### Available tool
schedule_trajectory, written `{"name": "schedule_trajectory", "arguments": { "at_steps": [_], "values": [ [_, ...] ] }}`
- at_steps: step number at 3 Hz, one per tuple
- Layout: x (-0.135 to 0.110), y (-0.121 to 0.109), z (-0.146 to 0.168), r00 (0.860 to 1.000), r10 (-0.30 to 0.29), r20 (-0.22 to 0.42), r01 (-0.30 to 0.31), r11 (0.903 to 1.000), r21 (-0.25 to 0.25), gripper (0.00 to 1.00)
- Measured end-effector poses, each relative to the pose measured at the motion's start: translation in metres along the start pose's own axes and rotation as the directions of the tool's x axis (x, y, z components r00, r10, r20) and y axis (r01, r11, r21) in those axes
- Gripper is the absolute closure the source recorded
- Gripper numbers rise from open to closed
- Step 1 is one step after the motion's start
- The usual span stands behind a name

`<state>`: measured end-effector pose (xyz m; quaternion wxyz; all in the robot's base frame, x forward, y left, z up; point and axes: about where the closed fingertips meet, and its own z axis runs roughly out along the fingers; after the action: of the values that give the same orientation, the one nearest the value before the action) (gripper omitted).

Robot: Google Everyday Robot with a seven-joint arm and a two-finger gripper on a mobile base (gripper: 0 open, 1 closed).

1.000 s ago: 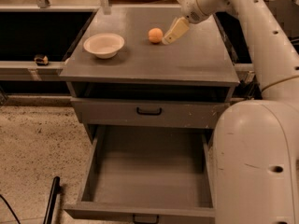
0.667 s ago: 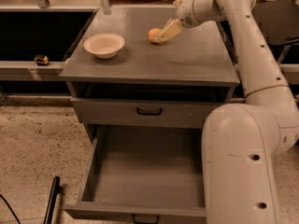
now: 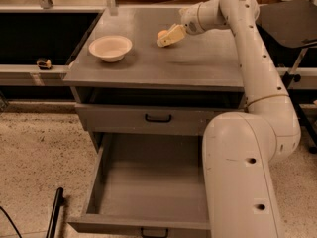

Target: Place orange into middle drawer

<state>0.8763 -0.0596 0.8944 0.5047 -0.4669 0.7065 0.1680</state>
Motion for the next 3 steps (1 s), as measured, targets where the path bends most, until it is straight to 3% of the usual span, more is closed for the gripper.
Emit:
{"name": "schedule_trajectory", "arguments": {
  "at_steps": [2,3],
  "values": [
    [0.012,0.001,0.021,0.998,0.033,0.049,-0.033,0.9994,-0.008,0.00],
    [0.020,0.001,0.027,0.998,0.042,0.038,-0.042,0.9991,-0.004,0.00]
  ]
}}
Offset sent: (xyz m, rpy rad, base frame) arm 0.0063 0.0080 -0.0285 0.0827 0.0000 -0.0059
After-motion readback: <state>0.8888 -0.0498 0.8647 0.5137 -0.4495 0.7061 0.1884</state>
